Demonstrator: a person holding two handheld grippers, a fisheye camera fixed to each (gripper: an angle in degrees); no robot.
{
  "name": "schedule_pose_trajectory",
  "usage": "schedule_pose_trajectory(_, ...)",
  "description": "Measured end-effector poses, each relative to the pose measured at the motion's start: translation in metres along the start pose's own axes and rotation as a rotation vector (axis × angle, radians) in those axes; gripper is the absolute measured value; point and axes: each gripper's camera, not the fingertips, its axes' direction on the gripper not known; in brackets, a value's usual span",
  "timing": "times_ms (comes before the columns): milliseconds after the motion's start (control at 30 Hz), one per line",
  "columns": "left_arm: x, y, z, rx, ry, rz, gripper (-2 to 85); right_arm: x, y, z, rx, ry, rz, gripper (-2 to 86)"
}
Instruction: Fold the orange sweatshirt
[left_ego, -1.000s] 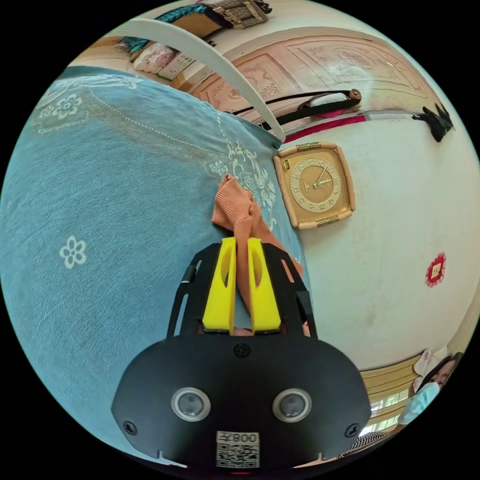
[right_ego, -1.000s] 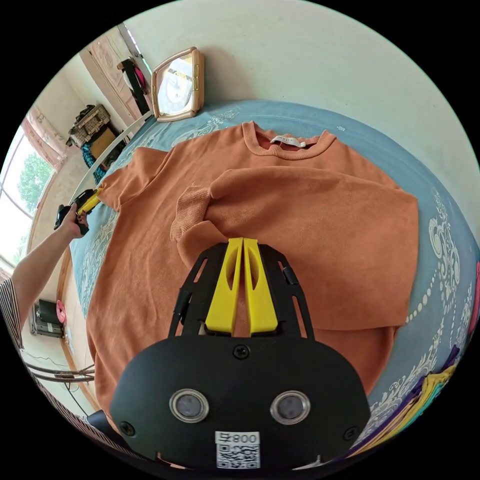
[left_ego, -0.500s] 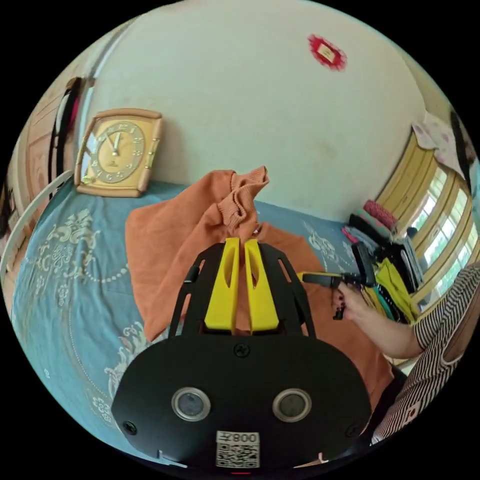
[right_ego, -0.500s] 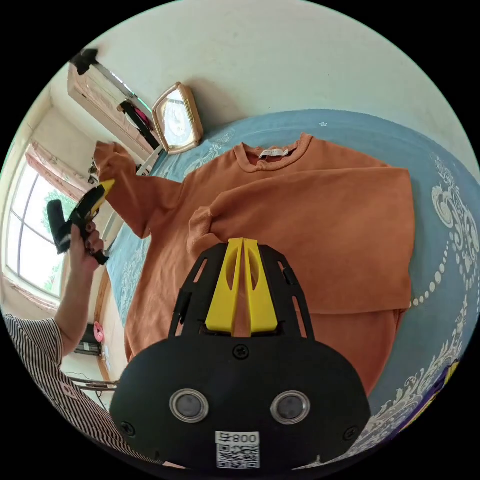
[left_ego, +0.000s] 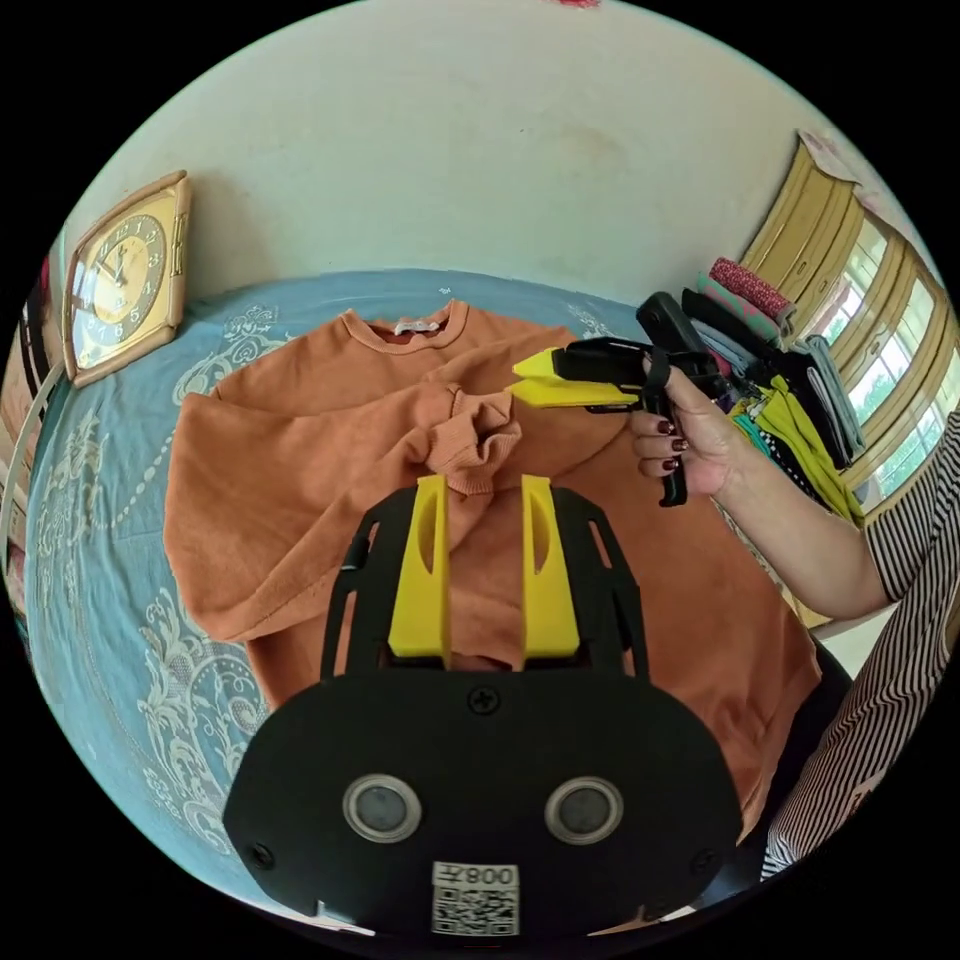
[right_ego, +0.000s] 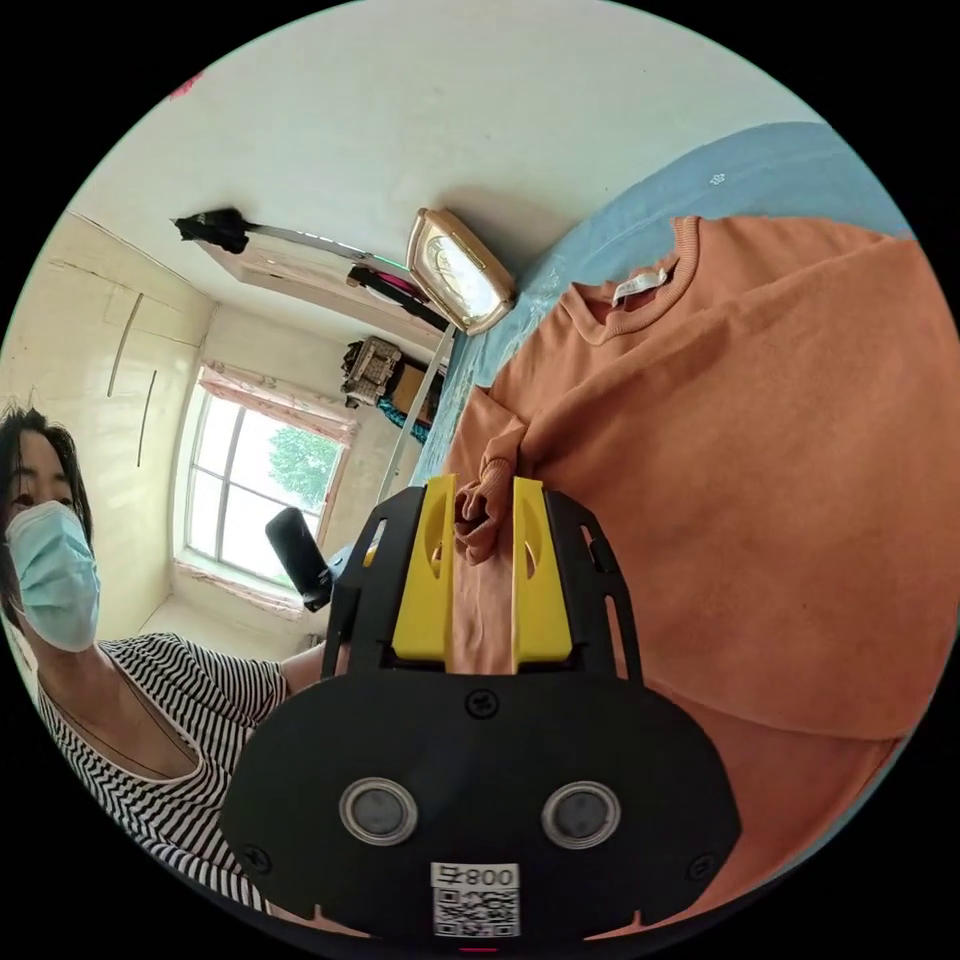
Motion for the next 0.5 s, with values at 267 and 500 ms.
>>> schedule_pose_trajectory(267,0.035,-0.006,0.013,0.004,-0.121,-0.016,4.8,-0.001,-0.033,0.035,-0.137,0.096,-0.04,3.6)
schedule_pose_trajectory(500,0.086,-0.025,-0.013,0.213,-0.247,0.08,3.2,-0.027,-0.089,-0.011,-0.111,0.017,-0.178,1.9)
